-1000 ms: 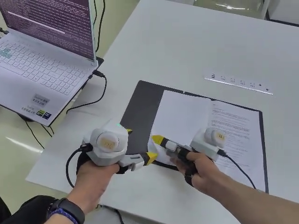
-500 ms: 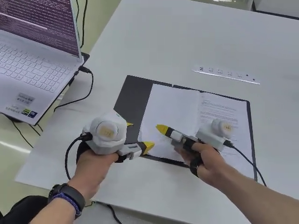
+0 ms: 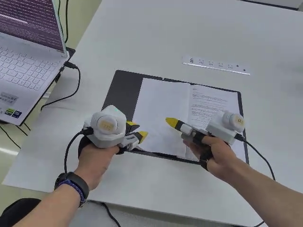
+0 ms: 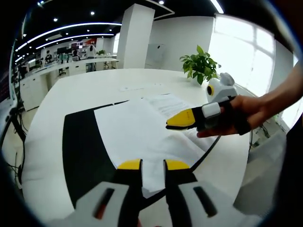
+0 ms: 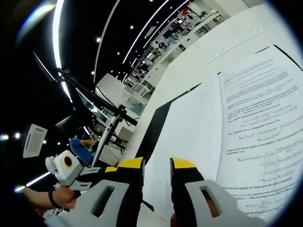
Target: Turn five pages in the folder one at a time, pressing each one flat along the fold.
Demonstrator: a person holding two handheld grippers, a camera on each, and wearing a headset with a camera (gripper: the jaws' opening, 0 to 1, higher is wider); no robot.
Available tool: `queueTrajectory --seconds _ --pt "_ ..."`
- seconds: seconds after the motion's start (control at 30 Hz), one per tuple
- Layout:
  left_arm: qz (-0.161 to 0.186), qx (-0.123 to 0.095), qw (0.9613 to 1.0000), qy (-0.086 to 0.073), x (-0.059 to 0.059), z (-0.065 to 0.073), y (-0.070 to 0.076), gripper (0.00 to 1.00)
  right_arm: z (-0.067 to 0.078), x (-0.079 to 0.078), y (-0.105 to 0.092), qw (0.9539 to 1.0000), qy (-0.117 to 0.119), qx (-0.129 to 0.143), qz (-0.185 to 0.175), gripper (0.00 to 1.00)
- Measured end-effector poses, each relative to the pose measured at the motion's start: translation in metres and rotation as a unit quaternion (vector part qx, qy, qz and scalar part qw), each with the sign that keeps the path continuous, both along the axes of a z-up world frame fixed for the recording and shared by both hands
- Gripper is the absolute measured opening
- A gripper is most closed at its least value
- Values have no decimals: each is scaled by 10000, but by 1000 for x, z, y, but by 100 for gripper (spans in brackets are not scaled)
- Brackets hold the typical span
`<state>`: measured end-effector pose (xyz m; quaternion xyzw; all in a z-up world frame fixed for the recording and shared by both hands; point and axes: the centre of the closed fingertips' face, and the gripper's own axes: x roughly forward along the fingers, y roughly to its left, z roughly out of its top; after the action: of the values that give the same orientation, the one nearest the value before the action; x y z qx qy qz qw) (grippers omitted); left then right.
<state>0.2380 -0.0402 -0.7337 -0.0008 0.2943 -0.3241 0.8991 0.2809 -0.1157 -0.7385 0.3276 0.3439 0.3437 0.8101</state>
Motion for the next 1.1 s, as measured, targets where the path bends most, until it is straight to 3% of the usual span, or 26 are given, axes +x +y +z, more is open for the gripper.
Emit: queueTrajectory --seconds 0.2,0.63,0.67,0.7,0.8,1.1 --pt "56 27 9998 189 2 -15 2 5 -4 2 -16 9999 5 -67 -102 18" --pt "93 472 9971 597 -3 -58 13 0 -9 12 -34 9996 -1 -156 -223 15" --pt "96 493 9969 607 -5 -59 14 0 -9 12 -34 9996 -4 -156 -223 15" --pt "133 474 9974 519 -3 -57 15 0 -9 13 -34 9996 -8 -153 -224 14" --pt "256 315 9972 627 -3 -57 16 0 -9 16 -36 9996 -17 -152 -237 14" --pt "358 287 9977 502 -2 -57 16 0 -18 30 -41 9992 -55 -315 -241 10"
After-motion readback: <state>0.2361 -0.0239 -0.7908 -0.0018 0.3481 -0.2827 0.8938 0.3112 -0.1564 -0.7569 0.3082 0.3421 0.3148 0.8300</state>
